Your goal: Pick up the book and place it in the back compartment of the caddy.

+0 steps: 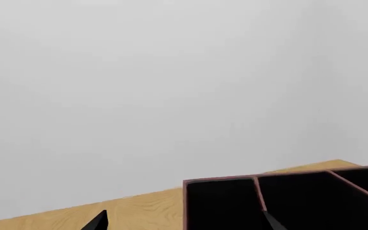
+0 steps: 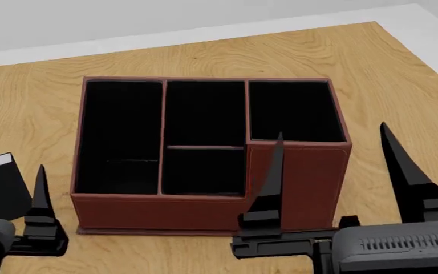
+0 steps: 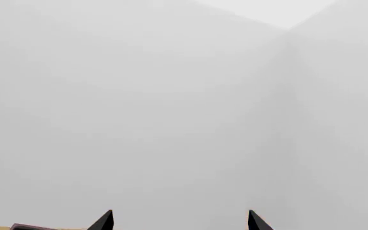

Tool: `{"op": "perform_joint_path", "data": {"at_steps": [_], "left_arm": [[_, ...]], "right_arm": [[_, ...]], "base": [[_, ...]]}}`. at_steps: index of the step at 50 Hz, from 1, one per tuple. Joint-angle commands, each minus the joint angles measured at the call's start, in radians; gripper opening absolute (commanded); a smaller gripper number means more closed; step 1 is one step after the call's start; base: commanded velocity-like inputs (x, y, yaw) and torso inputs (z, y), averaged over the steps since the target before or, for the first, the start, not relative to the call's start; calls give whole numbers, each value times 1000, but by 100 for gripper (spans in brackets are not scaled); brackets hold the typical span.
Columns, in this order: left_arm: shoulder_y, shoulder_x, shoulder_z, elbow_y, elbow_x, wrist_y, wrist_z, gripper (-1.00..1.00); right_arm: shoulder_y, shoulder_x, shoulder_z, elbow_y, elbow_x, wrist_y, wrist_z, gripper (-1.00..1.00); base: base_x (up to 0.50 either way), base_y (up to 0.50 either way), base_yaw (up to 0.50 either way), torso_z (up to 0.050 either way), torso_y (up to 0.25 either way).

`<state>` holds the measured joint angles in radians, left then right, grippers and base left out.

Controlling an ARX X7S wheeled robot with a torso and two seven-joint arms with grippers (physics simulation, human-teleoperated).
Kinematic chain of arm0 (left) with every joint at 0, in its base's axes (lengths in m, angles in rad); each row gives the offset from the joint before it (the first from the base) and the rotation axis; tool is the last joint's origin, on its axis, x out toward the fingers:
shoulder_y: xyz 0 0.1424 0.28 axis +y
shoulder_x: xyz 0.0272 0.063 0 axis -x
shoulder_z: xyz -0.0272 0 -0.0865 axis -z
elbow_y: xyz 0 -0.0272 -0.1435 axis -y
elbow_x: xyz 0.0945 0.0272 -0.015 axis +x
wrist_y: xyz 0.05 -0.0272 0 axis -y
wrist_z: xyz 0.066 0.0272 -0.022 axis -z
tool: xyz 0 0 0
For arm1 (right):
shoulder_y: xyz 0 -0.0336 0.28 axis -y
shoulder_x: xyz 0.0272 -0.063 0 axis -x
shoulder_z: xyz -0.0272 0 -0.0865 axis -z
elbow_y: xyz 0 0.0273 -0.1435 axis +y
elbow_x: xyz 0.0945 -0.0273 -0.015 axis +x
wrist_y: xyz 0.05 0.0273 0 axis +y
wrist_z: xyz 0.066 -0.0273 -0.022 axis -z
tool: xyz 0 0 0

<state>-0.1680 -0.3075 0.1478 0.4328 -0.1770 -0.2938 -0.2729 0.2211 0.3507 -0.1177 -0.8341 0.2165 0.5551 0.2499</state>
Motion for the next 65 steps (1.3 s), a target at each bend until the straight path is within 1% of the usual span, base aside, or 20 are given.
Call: {"op": "perform_joint_path", "data": {"at_steps": [1,25,43,48,53,55,65], "left_arm": [[5,-25,-7,13,-3,-3,5,100],[3,-32,-8,11,-8,-5,-5,100],[3,-37,-8,7,-15,4,-8,100],[2,-38,-6,3,-14,8,-9,100],[2,-40,-7,8,-16,3,-11,100],[1,-39,-5,3,-15,7,-12,100],[0,-41,-2,-1,-15,7,-15,100]], "right_arm": [[3,19,3,-35,3,8,1,100],[0,27,3,-78,12,34,22,100],[-3,36,2,-97,6,29,38,100],[26,52,-38,-111,-35,117,66,100],[3,39,-10,-99,6,32,42,100],[8,42,-16,-99,-1,51,49,100],[3,45,-8,-100,10,41,50,100]], "base": [[482,-131,0,0,0],[480,-131,0,0,1],[-3,1,0,0,1],[26,96,0,0,0],[105,386,0,0,0],[-15,-13,-4,0,0],[1,-2,0,0,0]]}}
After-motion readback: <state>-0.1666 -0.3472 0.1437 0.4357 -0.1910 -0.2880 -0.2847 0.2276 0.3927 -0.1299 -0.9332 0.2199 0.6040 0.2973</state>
